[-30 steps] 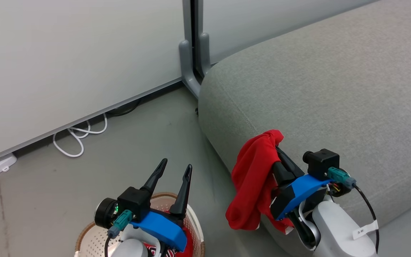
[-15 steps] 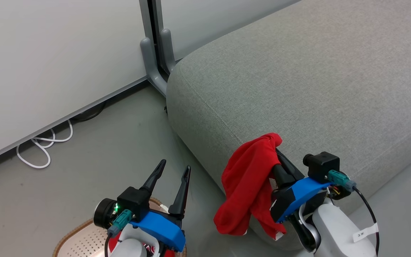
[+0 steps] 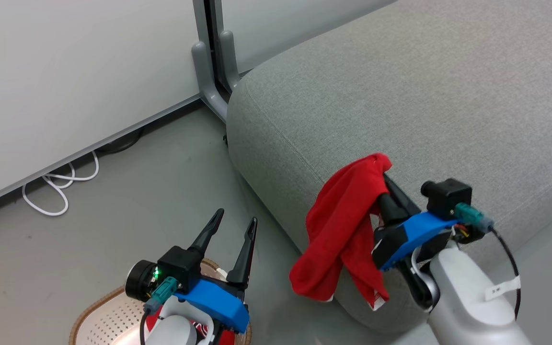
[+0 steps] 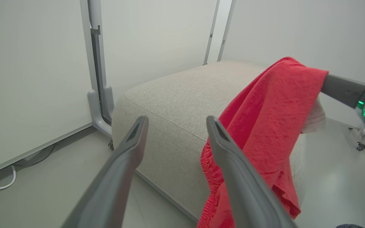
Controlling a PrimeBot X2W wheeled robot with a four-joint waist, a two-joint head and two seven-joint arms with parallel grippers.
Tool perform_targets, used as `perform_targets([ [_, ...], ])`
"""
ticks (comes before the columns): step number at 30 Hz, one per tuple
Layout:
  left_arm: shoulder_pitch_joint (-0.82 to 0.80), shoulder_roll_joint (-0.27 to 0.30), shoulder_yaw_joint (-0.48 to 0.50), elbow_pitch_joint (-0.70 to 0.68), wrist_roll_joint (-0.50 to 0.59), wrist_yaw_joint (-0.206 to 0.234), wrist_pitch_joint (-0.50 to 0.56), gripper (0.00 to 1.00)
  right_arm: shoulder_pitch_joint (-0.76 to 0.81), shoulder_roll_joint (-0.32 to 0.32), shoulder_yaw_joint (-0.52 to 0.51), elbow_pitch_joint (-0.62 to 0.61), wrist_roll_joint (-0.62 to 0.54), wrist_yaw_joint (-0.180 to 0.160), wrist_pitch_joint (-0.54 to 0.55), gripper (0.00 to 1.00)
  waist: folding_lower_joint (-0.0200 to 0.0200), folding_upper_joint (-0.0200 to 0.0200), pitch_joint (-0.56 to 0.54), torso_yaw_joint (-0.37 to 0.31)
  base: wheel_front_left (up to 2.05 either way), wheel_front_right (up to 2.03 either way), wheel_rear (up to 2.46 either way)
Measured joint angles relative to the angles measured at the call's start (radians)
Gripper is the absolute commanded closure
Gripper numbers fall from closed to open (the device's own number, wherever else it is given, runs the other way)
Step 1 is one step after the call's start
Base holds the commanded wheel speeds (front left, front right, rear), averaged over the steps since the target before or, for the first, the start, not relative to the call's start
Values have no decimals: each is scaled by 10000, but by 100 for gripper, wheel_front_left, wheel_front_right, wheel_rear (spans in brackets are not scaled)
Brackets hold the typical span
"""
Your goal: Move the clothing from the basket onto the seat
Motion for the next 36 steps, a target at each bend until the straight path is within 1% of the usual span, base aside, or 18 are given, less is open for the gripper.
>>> perform_targets([
  [4, -106, 65, 13, -176, 79, 2, 0, 0, -766, -6, -878, 29, -144, 0, 186, 100, 0, -1, 290, 53, 0, 0, 0],
  [7, -175, 159, -35, -336, 146, 0, 0, 0, -1509, -12, -1607, 19, -508, 0, 360, 100, 0, 0, 602, 104, 0, 0, 0],
  [11, -402, 364, -90, -619, 217, 0, 0, 0, -2468, -199, -2479, -19, -732, 0, 683, 100, 0, 0, 1127, 179, 0, 0, 0],
  [12, -466, 439, -115, -683, 261, 0, 0, 0, -2731, -311, -2729, -33, -732, 0, 732, 100, 0, -1, 1274, 198, 0, 0, 0],
  [13, -636, 596, -151, -834, 303, 0, 0, 0, -3267, -581, -3210, -42, -700, 0, 886, 100, 1, 0, 1595, 239, 0, 0, 0],
  [16, -890, 865, -178, -1074, 403, 0, 0, 0, -4022, -928, -3875, -52, -594, 0, 1053, 100, 1, 0, 2121, 297, 0, 0, 0],
  [19, -1134, 1166, -211, -1304, 537, 0, 0, 0, -4699, -1429, -4529, -40, -596, 0, 1058, 100, 1, 0, 2689, 358, 0, 0, 0],
  [23, -1592, 1498, -391, -1592, 702, 0, 0, 0, -5265, -2006, -5469, 198, -658, 0, 1024, 100, 2, -1, 3477, 483, 0, 0, 0],
  [27, -2057, 1879, -662, -1893, 871, 0, 0, 0, -5482, -2383, -6240, 562, -855, 0, 621, 100, 2, -1, 4262, 683, 0, 0, 0],
  [32, -2477, 2290, -913, -2255, 945, 0, 0, 0, -5426, -2278, -6920, 1298, -1154, 0, 211, 100, 2, -1, 5177, 991, 0, 0, 0],
  [36, -2549, 2410, -945, -2393, 972, 0, 0, 0, -5256, -2002, -7214, 2073, -1444, 0, 61, 100, 2, -1, 5713, 1227, 0, 0, 0],
])
